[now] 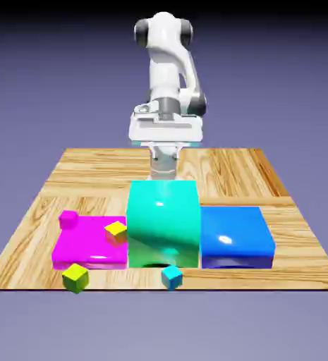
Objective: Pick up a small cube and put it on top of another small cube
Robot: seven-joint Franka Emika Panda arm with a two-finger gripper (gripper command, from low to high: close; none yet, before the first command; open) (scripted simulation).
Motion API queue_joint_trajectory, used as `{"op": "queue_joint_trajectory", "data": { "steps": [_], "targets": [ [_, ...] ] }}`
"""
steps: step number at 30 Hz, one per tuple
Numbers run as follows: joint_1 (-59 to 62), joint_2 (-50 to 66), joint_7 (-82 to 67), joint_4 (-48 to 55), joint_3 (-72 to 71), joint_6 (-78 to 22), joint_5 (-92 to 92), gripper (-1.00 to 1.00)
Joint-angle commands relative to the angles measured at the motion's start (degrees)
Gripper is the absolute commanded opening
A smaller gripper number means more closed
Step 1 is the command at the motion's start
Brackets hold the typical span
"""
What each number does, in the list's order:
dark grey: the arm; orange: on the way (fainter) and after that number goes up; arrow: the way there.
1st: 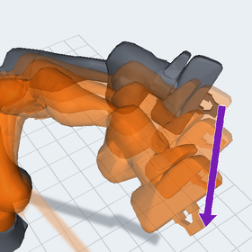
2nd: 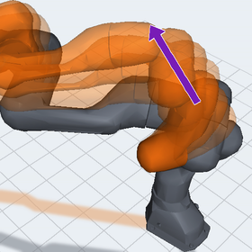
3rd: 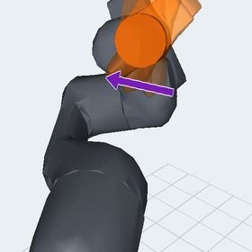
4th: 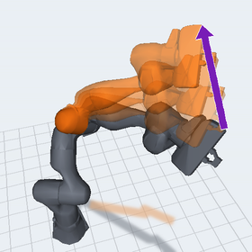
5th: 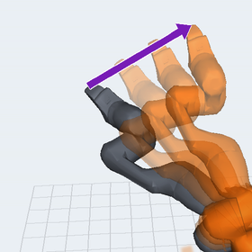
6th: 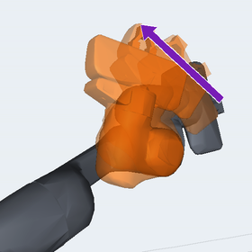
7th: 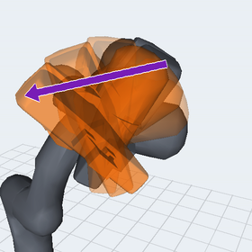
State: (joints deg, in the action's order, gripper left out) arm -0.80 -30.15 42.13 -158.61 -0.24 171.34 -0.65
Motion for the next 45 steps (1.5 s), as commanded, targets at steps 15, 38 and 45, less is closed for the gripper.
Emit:
{"op": "queue_joint_trajectory", "data": {
  "steps": [15, 38, 45],
  "targets": [
    [-1.44, 31.15, -4.05, 29.74, -3.05, -33.19, -8.06, 0.00],
    [-3.65, 78.91, -10.26, 75.33, -7.72, -84.06, -20.42, 0.00],
    [-2.07, 81.03, -8.81, 68.45, -7.26, -77.03, -22.05, 0.00]
  ]
}}
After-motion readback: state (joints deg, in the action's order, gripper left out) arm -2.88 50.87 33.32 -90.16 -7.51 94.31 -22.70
